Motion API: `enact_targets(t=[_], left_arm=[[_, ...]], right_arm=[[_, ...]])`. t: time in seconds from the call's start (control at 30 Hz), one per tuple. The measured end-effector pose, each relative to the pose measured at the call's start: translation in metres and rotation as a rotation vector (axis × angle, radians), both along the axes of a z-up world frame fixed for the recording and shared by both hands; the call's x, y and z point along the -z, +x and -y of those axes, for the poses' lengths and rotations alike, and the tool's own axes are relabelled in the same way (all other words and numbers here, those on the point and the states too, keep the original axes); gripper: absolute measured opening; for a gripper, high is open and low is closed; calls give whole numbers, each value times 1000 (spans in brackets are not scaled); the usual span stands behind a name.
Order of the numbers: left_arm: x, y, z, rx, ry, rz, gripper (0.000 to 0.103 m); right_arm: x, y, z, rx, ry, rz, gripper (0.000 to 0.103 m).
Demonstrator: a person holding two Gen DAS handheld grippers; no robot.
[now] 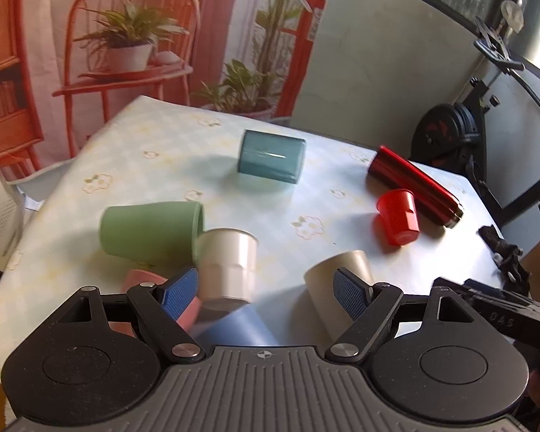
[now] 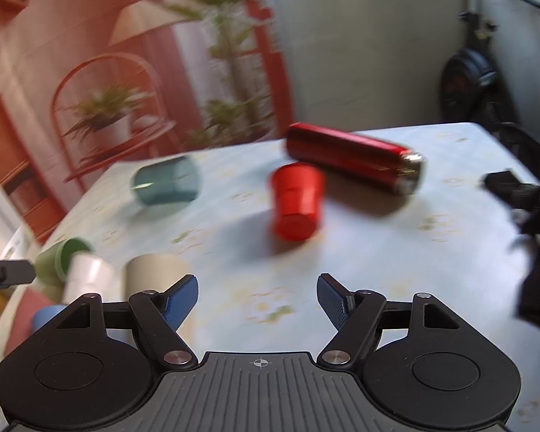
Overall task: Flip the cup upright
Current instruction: 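Close the left tool fingers around the beige cup's body, then lift the beige cup with the left tool and rotate it rim-up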
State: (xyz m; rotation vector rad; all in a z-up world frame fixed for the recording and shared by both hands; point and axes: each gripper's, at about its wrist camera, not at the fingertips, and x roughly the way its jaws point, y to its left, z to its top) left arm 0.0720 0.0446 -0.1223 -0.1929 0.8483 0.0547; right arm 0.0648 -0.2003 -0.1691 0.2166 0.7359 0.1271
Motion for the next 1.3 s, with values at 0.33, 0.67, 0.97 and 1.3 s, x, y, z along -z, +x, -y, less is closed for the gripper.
enact_targets(t=[0.33,0.67,0.97,1.3], left_arm=[[28,54,43,91,-136,-112,84],[71,92,46,-22,-277,-281,83],[95,99,43,-36,-284,-315,78],[95,96,52,34,-264,-276,72]], right_arm=[[-2,-8,51,123,11,34,70],[8,-18,68,160,36,15,71],[16,-18,76,193,50,-14,70],[16,-20,79,205,58,-29,70]])
